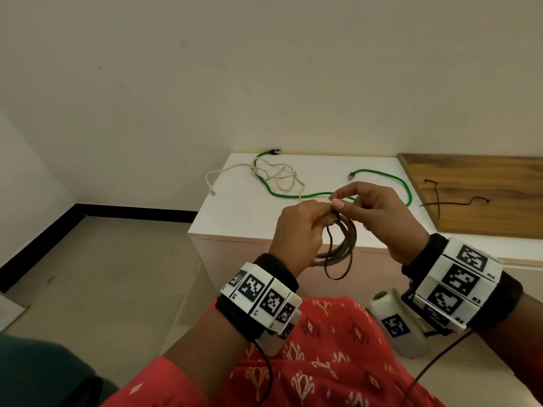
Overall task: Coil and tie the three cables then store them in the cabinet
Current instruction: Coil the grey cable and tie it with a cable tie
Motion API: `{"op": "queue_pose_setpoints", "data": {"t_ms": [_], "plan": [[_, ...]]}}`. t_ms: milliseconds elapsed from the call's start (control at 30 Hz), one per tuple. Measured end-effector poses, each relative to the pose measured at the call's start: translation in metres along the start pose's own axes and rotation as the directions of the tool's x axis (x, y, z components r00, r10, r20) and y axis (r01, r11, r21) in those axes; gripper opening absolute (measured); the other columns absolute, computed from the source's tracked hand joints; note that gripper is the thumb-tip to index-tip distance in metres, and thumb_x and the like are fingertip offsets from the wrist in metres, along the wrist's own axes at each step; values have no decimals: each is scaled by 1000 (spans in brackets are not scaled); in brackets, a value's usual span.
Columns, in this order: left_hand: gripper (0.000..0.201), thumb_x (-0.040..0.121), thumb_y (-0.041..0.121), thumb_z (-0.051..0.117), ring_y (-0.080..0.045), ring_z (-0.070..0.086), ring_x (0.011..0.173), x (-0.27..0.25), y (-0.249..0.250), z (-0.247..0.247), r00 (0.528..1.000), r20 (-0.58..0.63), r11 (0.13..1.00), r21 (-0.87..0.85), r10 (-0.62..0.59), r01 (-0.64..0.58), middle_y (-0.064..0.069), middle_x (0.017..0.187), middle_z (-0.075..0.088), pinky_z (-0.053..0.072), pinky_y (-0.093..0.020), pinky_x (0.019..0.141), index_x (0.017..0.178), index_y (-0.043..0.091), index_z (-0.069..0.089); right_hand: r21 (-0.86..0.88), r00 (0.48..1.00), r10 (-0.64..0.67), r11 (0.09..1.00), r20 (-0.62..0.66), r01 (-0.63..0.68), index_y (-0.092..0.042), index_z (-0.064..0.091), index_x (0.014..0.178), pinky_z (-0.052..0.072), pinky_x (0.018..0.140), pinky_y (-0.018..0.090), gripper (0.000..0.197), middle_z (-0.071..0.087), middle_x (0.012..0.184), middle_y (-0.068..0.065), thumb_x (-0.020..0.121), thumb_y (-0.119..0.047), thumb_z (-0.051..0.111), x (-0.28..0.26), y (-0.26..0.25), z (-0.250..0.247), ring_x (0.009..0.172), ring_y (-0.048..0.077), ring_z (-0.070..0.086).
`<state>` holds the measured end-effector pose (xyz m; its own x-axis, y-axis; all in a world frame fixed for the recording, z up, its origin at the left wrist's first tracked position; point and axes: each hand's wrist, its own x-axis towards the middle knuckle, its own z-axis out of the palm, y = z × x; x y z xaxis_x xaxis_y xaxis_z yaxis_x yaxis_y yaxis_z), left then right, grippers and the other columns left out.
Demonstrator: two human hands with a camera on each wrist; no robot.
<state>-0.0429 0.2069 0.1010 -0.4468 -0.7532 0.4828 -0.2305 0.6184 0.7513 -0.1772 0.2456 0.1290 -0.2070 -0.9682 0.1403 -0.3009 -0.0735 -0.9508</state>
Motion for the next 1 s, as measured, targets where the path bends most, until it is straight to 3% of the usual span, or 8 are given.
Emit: {"op": "queue_pose_setpoints", "data": {"t_ms": [100, 300, 500, 567, 633, 733, 833, 1000], "plan": [[26, 81, 10, 50, -31, 64, 82, 0, 1, 2, 999, 51, 1000, -21, -20, 21, -20, 85, 71, 51, -41, 78, 96, -1, 69, 10, 999, -41, 999, -3, 41, -8, 58, 69, 39, 52, 10, 16, 52, 69, 14, 85, -7, 58, 3, 3, -1, 60, 15, 44], [20, 85, -1, 54, -26, 65, 89, 0, -7, -1, 986, 77, 988, -17, -149, 151, -19, 91, 72, 48, -30, 82, 99, -1, 69, 170, 972, -163, 967, -167, 191, -15, 51, 69, 53, 71, 19, 22, 70, 66, -4, 90, -10, 50, 9, -8, -11, 73, 8, 65], [17, 87, 2, 54, 2, 53, 58, -1, -26, -6, 965, 72, 967, -19, -251, 253, -19, 83, 71, 39, -11, 57, 91, -1, 70, 282, 856, -420, 818, -301, 501, -17, 54, 77, 56, 80, 29, 9, 73, 70, -8, 79, -26, 54, 0, -44, -25, 80, 15, 68], [18, 87, 2, 53, 10, 52, 51, -2, -26, -6, 961, 80, 962, -48, -263, 267, -17, 83, 71, 36, -6, 54, 95, 0, 70, 339, 916, -312, 858, -252, 385, -17, 56, 88, 54, 85, 30, 13, 73, 78, -6, 79, -26, 57, 4, -37, -22, 88, 15, 66], [19, 88, 3, 53, 12, 51, 50, -2, -23, -5, 960, 94, 960, -73, -265, 272, -17, 84, 71, 37, -11, 57, 97, 1, 69, 354, 986, -73, 927, -148, 122, -16, 55, 100, 49, 91, 32, 17, 70, 94, 0, 84, -19, 56, 9, -18, -12, 102, 20, 63], [19, 87, 3, 53, 11, 51, 50, -3, -18, -5, 959, 116, 956, -110, -260, 273, -16, 81, 71, 38, -15, 57, 98, 2, 69, 284, 984, 164, 943, 64, -176, -11, 59, 94, 50, 86, 30, 11, 65, 108, 19, 90, -16, 49, 4, 3, 8, 103, 28, 62], [21, 87, 3, 53, 10, 51, 50, -4, -15, -5, 960, 151, 963, -97, -235, 251, -6, 73, 65, 36, -8, 55, 100, 6, 69, 312, 982, 130, 935, 140, -168, -2, 61, 89, 56, 63, 22, 18, 66, 87, 21, 92, -11, 46, -2, 6, 15, 65, 22, 65], [24, 87, -1, 52, 11, 52, 49, -6, -8, -3, 952, 212, 954, -155, -221, 256, -12, 77, 65, 36, -1, 52, 107, 2, 63, 327, 989, 138, 933, 52, -147, 1, 58, 76, 56, 56, 22, 24, 61, 75, 16, 93, -6, 43, 1, 8, 12, 58, 20, 62]]}}
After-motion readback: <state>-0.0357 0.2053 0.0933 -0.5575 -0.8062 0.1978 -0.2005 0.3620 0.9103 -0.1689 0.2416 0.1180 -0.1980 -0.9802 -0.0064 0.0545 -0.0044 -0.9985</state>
